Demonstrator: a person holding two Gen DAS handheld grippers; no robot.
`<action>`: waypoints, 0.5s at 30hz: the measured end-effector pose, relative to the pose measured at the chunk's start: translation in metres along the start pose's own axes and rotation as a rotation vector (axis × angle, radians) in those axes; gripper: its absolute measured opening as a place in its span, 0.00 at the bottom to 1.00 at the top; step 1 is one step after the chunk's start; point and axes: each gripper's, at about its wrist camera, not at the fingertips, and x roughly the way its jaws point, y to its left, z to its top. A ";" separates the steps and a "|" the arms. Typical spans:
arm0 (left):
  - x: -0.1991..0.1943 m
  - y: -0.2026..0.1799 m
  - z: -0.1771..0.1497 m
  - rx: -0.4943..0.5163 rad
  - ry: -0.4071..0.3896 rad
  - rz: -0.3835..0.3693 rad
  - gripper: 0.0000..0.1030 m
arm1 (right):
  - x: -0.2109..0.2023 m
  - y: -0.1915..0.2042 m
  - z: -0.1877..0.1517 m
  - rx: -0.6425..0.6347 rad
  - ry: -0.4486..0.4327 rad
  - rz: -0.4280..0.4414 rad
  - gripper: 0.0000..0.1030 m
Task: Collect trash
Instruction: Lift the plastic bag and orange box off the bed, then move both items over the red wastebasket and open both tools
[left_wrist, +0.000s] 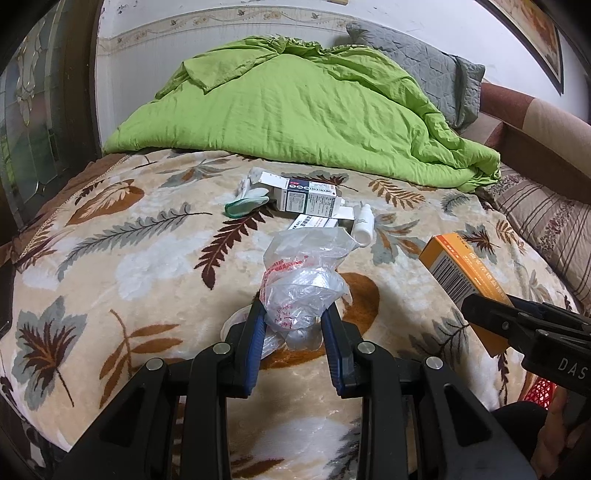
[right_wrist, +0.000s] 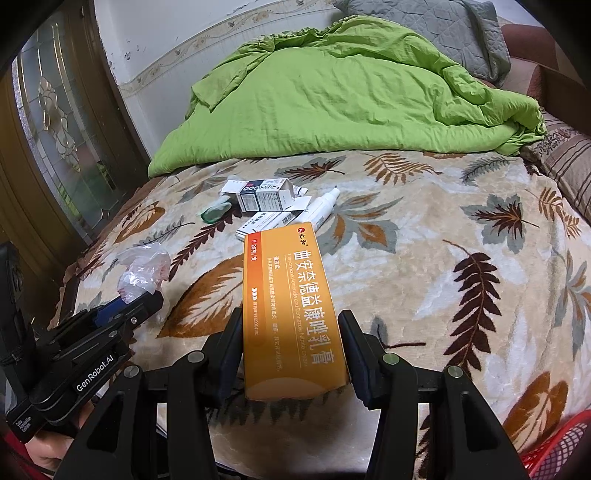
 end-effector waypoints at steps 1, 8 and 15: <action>0.000 0.000 0.000 -0.006 -0.002 -0.015 0.28 | 0.000 0.000 0.000 0.001 -0.001 -0.001 0.53; -0.004 -0.002 0.000 -0.029 0.014 -0.128 0.28 | -0.013 -0.010 -0.001 0.067 -0.029 0.032 0.53; -0.015 -0.022 0.003 -0.020 0.046 -0.259 0.28 | -0.048 -0.034 -0.012 0.155 -0.029 0.069 0.53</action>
